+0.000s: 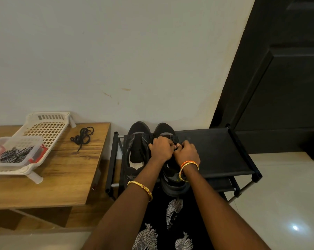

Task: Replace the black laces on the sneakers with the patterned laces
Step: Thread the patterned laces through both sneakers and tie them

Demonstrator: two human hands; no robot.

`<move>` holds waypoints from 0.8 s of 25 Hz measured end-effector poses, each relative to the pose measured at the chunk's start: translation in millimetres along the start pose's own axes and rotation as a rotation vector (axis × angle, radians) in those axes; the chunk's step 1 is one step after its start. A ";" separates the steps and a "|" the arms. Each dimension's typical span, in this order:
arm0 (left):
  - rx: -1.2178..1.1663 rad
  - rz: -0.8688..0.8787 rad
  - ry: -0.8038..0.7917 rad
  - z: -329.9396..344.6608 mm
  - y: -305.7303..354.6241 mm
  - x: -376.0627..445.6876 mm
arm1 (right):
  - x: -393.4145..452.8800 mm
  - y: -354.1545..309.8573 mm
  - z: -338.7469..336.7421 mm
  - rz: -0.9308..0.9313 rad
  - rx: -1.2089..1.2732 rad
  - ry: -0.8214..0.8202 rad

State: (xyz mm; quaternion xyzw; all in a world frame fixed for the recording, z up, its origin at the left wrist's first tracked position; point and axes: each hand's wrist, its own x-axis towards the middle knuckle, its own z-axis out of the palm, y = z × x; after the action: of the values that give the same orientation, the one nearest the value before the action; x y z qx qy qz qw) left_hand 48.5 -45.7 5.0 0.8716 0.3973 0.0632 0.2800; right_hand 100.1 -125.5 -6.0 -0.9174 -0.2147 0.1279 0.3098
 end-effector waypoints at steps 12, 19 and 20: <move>-0.849 0.101 0.023 -47.5 23.3 -2.0 | -2.1 0.8 -0.8 0.000 0.032 0.026; -0.615 -0.016 -0.005 -32.0 22.1 -1.0 | -2.2 3.9 -0.9 -0.002 0.089 0.011; -0.391 0.001 -0.009 -22.5 14.3 -1.4 | -1.6 5.4 -0.8 -0.010 0.113 0.003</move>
State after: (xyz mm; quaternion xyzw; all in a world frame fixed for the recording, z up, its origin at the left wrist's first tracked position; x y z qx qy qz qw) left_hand 49.4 -44.4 31.6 0.8010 0.3759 0.1356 0.4458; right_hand 100.6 -130.5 -8.5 -0.8974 -0.2112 0.1371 0.3622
